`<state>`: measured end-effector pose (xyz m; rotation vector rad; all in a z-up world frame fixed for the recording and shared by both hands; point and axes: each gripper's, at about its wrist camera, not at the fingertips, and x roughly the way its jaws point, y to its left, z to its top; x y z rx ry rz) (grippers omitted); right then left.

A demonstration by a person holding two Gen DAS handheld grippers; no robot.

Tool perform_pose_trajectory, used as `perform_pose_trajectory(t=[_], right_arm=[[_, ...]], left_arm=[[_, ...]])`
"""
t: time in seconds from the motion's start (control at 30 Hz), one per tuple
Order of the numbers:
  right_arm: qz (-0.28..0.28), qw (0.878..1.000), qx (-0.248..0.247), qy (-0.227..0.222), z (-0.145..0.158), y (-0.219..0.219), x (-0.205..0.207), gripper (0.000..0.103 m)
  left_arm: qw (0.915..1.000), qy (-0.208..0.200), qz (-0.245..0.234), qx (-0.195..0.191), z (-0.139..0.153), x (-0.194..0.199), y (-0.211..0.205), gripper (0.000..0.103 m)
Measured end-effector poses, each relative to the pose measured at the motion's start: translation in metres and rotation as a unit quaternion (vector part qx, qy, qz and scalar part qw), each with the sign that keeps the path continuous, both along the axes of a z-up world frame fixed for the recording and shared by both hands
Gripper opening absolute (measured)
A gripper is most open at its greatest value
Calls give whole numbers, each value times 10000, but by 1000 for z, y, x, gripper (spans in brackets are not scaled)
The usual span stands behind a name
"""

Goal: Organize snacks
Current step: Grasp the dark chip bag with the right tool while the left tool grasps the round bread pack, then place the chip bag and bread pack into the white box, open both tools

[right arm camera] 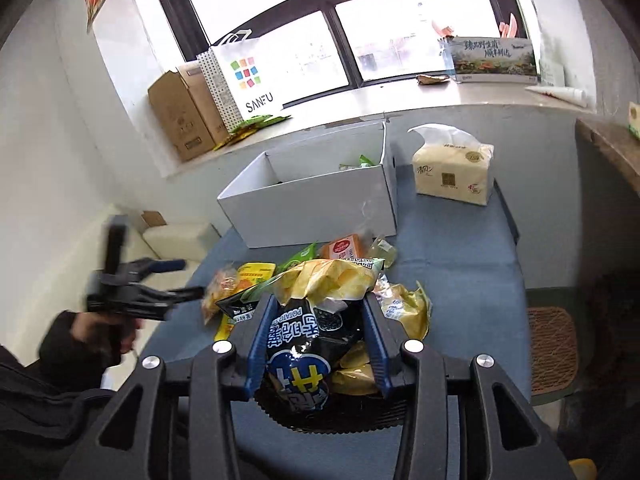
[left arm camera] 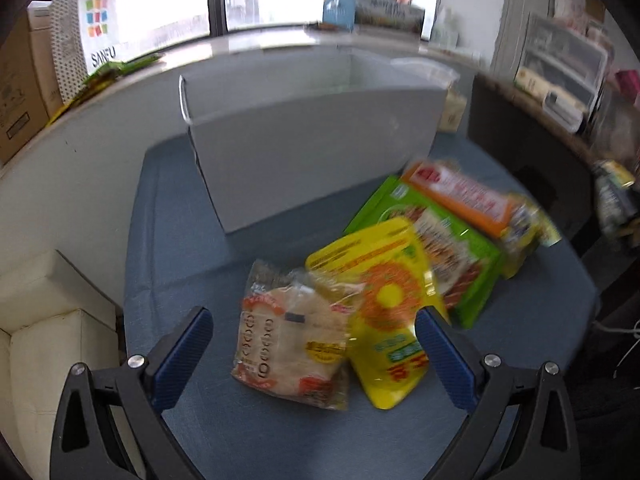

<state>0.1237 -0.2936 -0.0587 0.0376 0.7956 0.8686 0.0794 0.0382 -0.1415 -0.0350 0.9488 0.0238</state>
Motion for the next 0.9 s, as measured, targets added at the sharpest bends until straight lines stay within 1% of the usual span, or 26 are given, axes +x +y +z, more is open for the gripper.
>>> perform_pose_trajectory(t=[0.07, 0.13, 0.2, 0.27, 0.3, 0.33, 0.37, 0.4, 0.43, 0.47, 0.53, 0.6, 0.67, 0.77, 0.8, 0.9], right_arm=[[-5, 10000, -40, 39, 0, 2, 0, 46], [16, 9999, 13, 109, 0, -1, 0, 46], [62, 9998, 64, 167, 0, 1, 5, 46], [146, 9997, 80, 206, -5, 8, 7, 46], [174, 9996, 82, 211, -7, 11, 6, 46], [206, 9995, 80, 227, -8, 13, 6, 46], [223, 9994, 81, 233, -9, 15, 5, 46], [244, 9994, 84, 244, -9, 16, 5, 46], [260, 9993, 83, 254, -10, 18, 4, 46], [269, 9993, 80, 266, -11, 19, 4, 47], [293, 9992, 53, 281, -12, 22, 4, 47], [334, 9989, 90, 318, -13, 25, 3, 47], [333, 9989, 67, 309, -14, 28, 4, 46], [291, 9991, 102, 280, -13, 35, 8, 47], [261, 9992, 138, 253, -11, 38, 11, 47], [185, 9996, 204, 84, -2, 49, 21, 47]], left_arm=[[9998, 139, -155, -8, -11, 7, 5, 103], [9990, 246, -299, -208, -21, 11, 12, 103], [9983, 372, -343, -294, -30, 13, 18, 103], [9980, 458, -322, -285, -37, 13, 23, 103], [9978, 494, -289, -330, -41, 13, 27, 103], [9972, 502, -282, -472, -43, 13, 30, 101], [9957, 495, -334, -709, -45, 11, 34, 99], [9943, 499, -364, -866, -46, 10, 36, 81], [9958, 411, -275, -766, -45, 8, 37, 76], [9960, 428, -166, -765, -45, 7, 40, 76], [9959, 272, -13, -861, -40, 1, 45, 76], [9962, 99, 76, -863, -34, -7, 48, 76], [9958, -82, 127, -904, -24, -15, 48, 76], [9943, -448, 264, -935, 0, -21, 51, 76], [9930, -608, 323, -959, 12, -20, 54, 76], [9845, -1181, 538, -1176, 41, -22, 59, 76]])
